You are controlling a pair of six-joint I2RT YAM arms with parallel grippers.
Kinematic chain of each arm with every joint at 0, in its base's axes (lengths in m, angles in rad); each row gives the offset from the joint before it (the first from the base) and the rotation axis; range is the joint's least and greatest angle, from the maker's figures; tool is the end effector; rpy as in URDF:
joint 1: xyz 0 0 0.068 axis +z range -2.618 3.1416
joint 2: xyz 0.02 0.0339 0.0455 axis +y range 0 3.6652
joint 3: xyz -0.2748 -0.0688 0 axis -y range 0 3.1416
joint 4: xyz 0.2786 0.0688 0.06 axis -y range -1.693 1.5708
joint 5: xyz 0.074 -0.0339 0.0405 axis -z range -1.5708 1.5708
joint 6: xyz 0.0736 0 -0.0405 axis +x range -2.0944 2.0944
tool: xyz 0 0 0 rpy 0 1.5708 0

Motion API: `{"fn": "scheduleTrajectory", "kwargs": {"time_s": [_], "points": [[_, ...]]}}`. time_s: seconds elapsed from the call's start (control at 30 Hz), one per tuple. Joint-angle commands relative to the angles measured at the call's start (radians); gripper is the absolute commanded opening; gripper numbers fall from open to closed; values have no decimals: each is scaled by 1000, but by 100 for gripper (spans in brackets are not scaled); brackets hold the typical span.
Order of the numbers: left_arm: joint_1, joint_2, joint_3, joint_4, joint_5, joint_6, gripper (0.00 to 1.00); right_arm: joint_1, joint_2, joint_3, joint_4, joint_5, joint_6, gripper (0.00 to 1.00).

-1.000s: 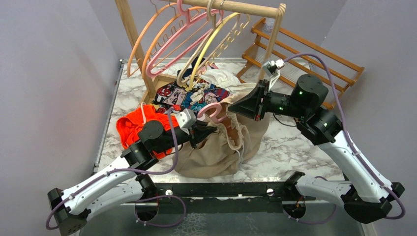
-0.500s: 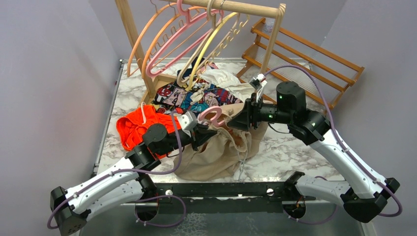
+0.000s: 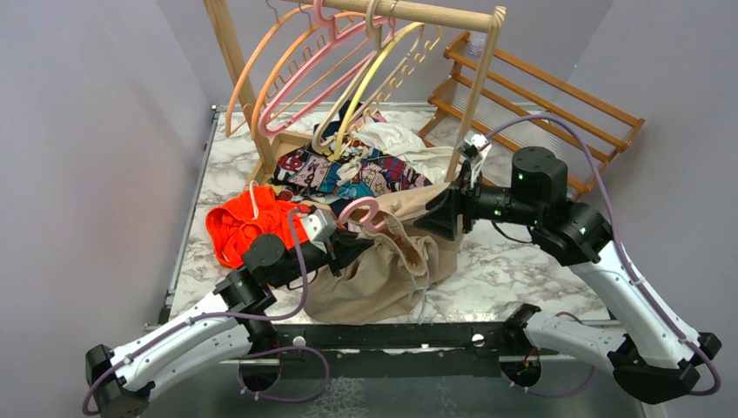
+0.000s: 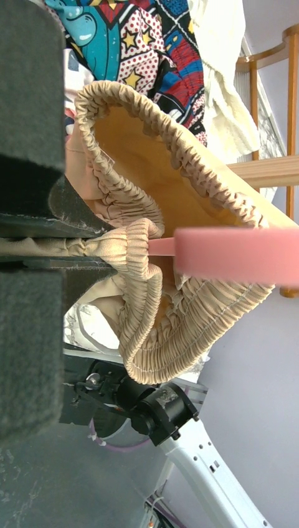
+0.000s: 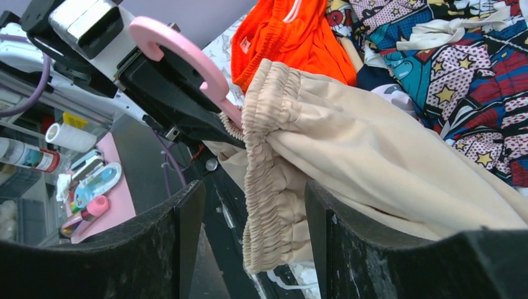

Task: Place the shorts on the hanger
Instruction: Hang the shorts on the hanger.

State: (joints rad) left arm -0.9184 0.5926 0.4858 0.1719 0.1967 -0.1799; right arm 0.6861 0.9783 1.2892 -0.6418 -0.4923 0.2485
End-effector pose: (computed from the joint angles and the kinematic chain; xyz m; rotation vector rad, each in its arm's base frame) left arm 0.1229 -0.1846 0.3065 0.7289 1.4202 -1.0180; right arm 0.1673 0.1820 0.4387 -0.7781 1.8597 1.0832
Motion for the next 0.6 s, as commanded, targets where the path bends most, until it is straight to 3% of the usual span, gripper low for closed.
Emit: {"fn": "scheduleTrajectory", "kwargs": {"time_s": [0.0,0.2,0.57], "points": [[-1,-7,54,-38,-53,-37,0,3,-10,-21,-51,48,-41,60],[-3,5,121,-147,-77,-34,0,3,-29,-1,-96,276,-66,59],[-1,-40,107,-181,-246,-78,0,7,8,-109,97,19,69,59]]}}
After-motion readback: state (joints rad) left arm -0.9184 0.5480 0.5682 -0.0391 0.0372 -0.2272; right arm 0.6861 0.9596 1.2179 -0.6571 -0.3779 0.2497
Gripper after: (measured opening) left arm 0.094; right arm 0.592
